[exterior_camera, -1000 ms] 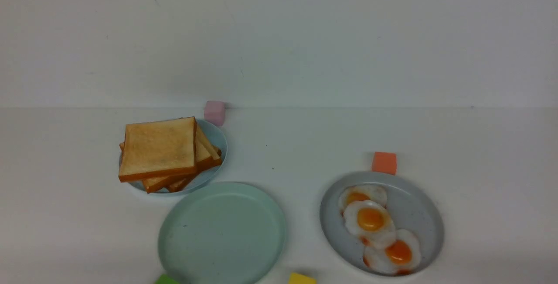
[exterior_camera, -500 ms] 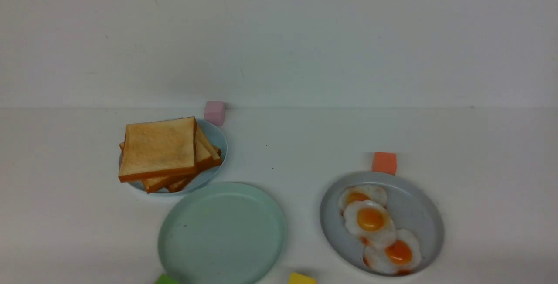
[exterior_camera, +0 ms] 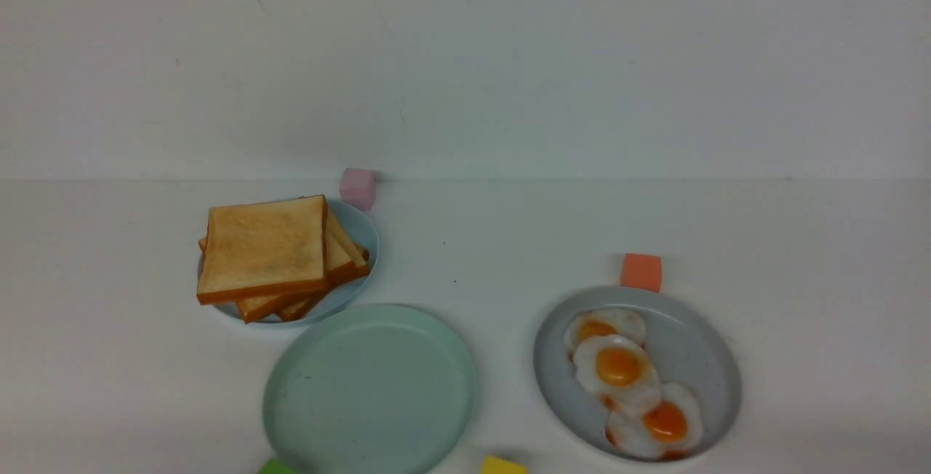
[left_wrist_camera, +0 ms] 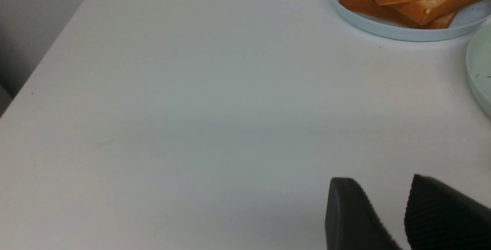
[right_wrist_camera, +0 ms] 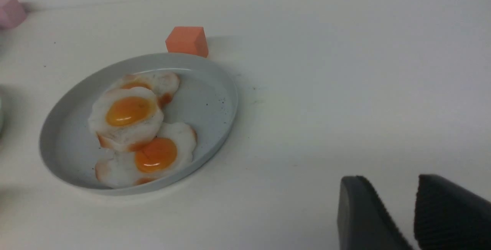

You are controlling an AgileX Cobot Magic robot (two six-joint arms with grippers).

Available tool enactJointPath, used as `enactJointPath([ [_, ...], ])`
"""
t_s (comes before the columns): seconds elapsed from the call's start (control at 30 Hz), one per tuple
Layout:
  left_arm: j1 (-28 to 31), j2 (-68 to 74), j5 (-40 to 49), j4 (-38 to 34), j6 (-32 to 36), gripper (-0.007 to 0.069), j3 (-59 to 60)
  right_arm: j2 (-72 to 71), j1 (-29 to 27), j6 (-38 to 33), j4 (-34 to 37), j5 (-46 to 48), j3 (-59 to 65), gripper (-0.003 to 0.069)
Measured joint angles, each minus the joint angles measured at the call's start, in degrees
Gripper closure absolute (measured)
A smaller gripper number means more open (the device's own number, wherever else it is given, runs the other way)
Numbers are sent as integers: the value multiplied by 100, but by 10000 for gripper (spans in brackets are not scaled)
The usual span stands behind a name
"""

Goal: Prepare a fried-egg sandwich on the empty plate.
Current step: Use the left arm to grab a slice of bread

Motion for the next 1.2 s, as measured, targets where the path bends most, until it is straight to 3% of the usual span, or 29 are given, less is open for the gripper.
enactJointPath([
  [0.27, 0, 0, -512, -382, -5, 386, 26, 0, 0, 0, -14, -2030, 55, 418],
  [0.37, 0, 0, -1118, -841, -5, 386, 31, 0, 0, 6, -14, -2899, 55, 418],
  [0.5, 0, 0, -1776, -1497, -5, 386, 31, 0, 0, 14, -14, -3386, 55, 418],
  [0.63, 0, 0, -1945, -1796, -5, 386, 31, 0, 0, 386, -8, -3560, 55, 418],
  [0.8, 0, 0, -1953, -1858, -1, 386, 31, 0, 0, 1841, -72, -3740, 55, 418],
  [0.9, 0, 0, -2280, -1914, -73, 386, 42, 22, 0, 2304, -310, -3767, 16, 418],
  [1.07, 0, 0, -3480, -2470, -953, 386, 30, 365, 0, 2625, -680, -3693, -705, 418],
  [1.2, 0, 146, -3446, -2547, -1310, 386, -607, 1121, 0, 2708, -813, -3207, -2191, 418],
])
